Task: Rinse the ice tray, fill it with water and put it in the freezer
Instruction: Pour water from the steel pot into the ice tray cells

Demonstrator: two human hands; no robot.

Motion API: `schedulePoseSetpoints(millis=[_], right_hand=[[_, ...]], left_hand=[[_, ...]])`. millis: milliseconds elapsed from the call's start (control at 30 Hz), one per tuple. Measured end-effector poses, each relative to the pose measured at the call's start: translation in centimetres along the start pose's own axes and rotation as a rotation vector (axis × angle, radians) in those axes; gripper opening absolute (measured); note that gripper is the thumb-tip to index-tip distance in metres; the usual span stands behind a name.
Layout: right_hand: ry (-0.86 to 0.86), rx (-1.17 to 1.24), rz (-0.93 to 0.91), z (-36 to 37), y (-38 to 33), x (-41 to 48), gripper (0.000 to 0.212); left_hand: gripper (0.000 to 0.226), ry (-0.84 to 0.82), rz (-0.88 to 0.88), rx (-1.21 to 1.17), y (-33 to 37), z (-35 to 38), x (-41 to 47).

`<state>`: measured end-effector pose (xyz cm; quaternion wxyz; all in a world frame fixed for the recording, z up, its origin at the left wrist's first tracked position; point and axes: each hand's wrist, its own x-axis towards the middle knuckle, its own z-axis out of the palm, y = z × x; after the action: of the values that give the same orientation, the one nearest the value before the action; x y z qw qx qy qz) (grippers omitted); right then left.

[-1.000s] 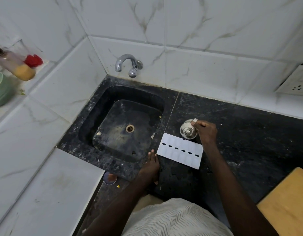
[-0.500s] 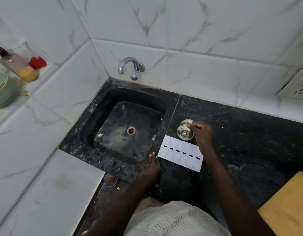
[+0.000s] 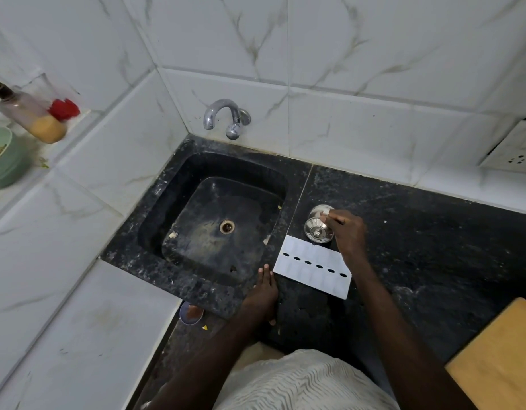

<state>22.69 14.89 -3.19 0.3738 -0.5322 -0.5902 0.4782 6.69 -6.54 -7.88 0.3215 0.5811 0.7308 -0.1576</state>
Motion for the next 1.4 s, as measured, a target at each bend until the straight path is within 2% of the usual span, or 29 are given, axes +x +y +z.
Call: schedulePoseSetpoints(millis=[500,933,1400], right_hand=[[0.0,-0.001,-0.055,0.1,-0.4,0.0,0.021],[0.018,0.026,0.001,0.7,-0.5,0.2,0.02],[-0.051,-0.02,-0.02,3.1,-0.6,0.5,0.02]], left_hand=[[0.138,0.006,0.01,-0.016,0.2,-0.3,-0.2],[0.14,0.004,0.013,-0.018,0.4,-0.5,-0.3],[0.137,0.015,0.006,-0.033,0.3,-0.2,-0.2]])
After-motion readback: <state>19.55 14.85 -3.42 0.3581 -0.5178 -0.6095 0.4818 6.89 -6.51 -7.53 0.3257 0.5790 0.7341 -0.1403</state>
